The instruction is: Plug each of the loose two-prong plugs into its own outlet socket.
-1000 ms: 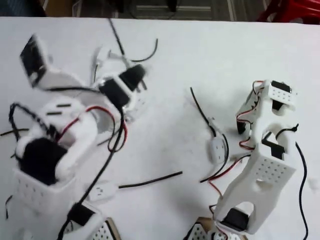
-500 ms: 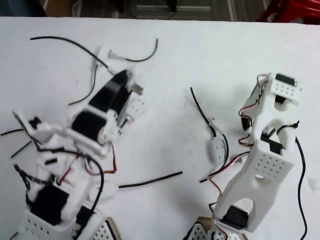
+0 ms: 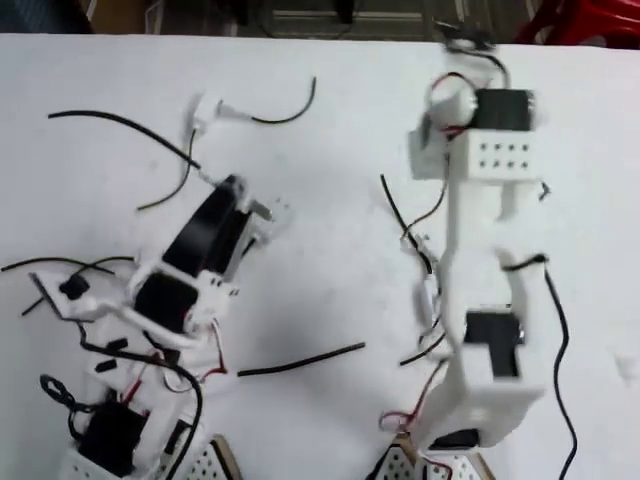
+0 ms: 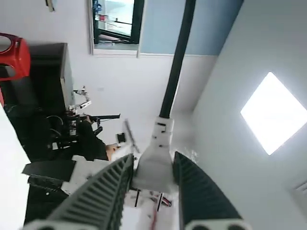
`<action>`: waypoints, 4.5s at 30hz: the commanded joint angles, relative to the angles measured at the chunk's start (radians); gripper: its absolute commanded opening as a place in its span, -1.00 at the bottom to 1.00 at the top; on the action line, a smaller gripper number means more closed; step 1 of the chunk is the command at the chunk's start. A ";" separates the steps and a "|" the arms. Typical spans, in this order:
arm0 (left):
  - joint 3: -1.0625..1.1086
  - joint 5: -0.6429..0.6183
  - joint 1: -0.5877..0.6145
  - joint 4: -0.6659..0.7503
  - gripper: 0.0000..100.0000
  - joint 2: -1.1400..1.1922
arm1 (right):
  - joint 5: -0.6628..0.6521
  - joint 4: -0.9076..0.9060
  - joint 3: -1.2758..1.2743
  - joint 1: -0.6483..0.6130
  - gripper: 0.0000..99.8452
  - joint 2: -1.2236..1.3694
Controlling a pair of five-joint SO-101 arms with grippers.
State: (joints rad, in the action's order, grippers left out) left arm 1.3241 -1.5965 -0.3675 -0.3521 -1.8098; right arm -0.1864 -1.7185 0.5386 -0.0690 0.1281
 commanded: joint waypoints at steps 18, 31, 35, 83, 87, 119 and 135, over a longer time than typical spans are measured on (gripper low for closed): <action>-0.002 -0.005 -0.004 0.029 -0.95 -0.013 | -0.265 -0.001 -0.242 -0.648 -0.96 -0.722; -0.005 -0.005 0.024 0.029 -0.95 -0.013 | -0.089 0.001 0.077 -0.700 -0.96 -0.410; -0.005 -0.005 0.019 0.029 -0.95 -0.013 | -0.089 0.001 0.195 -0.664 -0.96 -0.315; 0.002 -0.005 0.022 0.021 -0.95 -0.013 | -0.212 0.015 0.035 -0.611 -0.96 -0.427; 0.003 -0.005 0.021 0.021 -0.95 -0.013 | -0.212 0.010 0.166 -0.616 -0.96 -0.306; 0.025 0.000 0.027 0.021 -0.95 -0.008 | -0.261 -0.004 0.143 -0.383 -0.96 -0.361; -0.020 0.000 0.027 0.029 -0.94 0.162 | -0.281 0.018 -0.565 -0.012 -0.96 -0.565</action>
State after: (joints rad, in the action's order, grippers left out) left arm 1.3978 -1.5965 -0.3399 -0.3353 -1.7898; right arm -0.4580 -1.7200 0.0138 -0.1105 -0.4028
